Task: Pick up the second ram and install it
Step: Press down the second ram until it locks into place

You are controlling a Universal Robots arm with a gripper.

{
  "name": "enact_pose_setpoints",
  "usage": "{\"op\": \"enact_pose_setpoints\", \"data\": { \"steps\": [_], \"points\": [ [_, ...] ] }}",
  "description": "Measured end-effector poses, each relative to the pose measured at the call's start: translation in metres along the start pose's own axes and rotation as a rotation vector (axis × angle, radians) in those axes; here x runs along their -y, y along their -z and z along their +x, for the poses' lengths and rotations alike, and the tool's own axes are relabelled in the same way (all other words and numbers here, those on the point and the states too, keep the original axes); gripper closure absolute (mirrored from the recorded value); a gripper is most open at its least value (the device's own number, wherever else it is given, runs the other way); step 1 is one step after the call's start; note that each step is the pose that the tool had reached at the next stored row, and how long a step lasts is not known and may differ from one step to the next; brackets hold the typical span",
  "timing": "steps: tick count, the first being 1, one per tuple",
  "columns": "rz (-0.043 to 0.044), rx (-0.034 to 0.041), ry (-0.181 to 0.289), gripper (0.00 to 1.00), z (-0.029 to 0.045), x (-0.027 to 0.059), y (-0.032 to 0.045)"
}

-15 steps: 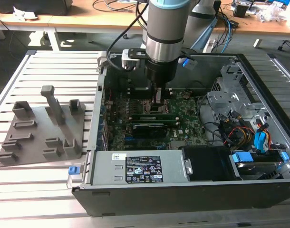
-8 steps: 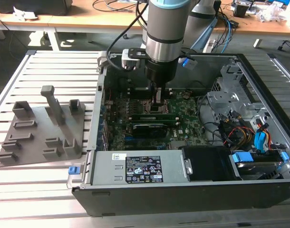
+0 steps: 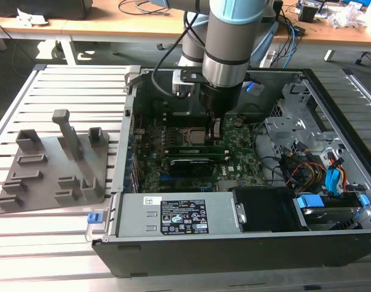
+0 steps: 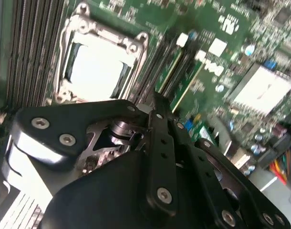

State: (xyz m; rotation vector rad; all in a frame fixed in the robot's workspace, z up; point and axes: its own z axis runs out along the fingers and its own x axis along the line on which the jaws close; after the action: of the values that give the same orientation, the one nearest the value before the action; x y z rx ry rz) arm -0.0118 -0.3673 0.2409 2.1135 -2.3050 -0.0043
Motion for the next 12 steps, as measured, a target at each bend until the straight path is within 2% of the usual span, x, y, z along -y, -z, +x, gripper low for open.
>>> {"op": "enact_pose_setpoints", "data": {
  "steps": [3, 5, 7, 9, 10, 11, 12],
  "points": [
    [-0.0015, -0.0003, 0.000, 0.89, -0.0015, 0.0167, -0.0085],
    [-0.0017, -0.0009, 0.000, 0.89, -0.0016, 0.0186, -0.0114],
    [-0.0019, -0.0010, 0.000, 0.89, -0.0016, 0.0188, -0.0135],
    [0.0031, 0.0030, 0.000, 0.89, -0.0020, 0.0182, -0.0097],
    [0.0047, 0.0008, 0.000, 0.89, -0.0013, 0.0137, -0.0070],
    [0.0057, 0.0021, 0.000, 0.89, -0.0010, 0.0100, -0.0072],
    [0.0063, 0.0022, 0.000, 0.89, -0.0003, 0.0026, -0.0071]
  ]
}}
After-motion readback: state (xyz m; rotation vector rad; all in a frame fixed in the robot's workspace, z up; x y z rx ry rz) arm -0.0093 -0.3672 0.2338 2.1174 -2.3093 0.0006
